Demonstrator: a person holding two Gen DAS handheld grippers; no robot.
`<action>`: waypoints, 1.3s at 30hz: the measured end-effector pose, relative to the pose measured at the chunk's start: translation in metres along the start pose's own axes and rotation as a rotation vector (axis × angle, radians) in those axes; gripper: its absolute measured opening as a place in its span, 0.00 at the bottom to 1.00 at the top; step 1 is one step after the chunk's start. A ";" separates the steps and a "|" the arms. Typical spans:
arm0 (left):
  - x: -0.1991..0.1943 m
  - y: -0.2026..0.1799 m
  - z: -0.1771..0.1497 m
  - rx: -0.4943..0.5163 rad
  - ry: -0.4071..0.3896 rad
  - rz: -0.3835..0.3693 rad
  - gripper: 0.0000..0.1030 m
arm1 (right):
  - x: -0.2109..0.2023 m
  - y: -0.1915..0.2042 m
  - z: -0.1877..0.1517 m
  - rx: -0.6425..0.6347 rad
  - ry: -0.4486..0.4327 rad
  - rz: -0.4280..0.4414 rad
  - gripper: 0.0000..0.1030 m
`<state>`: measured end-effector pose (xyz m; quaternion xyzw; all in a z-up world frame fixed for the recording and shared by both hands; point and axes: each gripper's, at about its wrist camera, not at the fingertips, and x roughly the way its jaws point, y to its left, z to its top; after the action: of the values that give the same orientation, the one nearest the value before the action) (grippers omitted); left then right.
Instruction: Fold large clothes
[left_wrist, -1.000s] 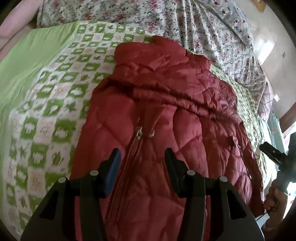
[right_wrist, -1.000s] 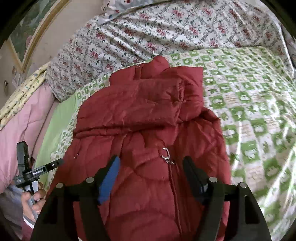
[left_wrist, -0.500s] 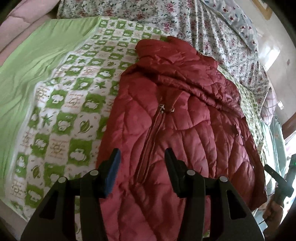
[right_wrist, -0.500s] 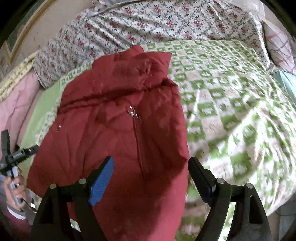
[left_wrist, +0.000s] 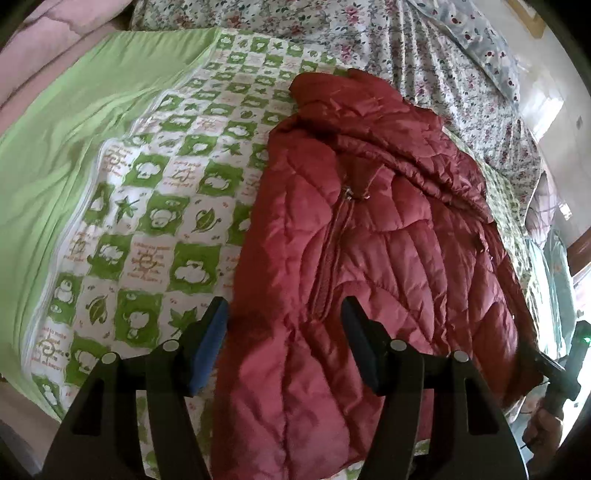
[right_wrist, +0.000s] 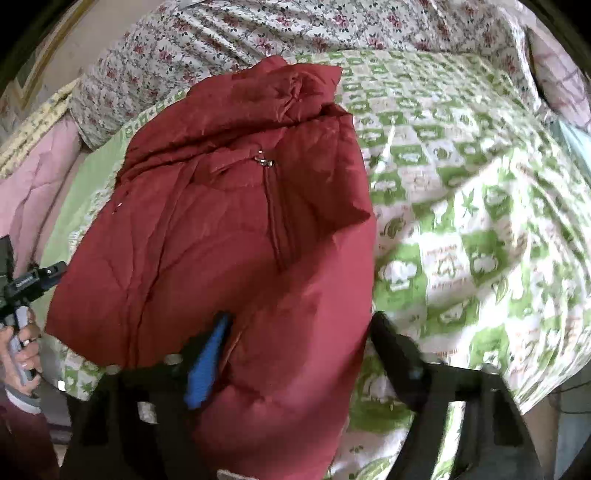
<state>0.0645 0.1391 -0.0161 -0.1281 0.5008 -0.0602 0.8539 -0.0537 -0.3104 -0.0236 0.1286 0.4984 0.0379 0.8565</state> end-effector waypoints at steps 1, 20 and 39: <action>0.001 0.002 -0.002 0.000 0.005 0.001 0.60 | -0.001 -0.001 -0.001 0.000 0.001 0.002 0.49; 0.019 0.011 -0.035 0.019 0.112 -0.082 0.60 | -0.011 -0.012 -0.014 0.023 0.006 0.051 0.37; -0.002 -0.011 -0.046 0.145 0.059 -0.167 0.22 | -0.016 -0.001 -0.016 -0.023 -0.004 0.096 0.28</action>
<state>0.0239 0.1214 -0.0330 -0.1056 0.5076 -0.1708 0.8379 -0.0753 -0.3116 -0.0181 0.1424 0.4895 0.0844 0.8561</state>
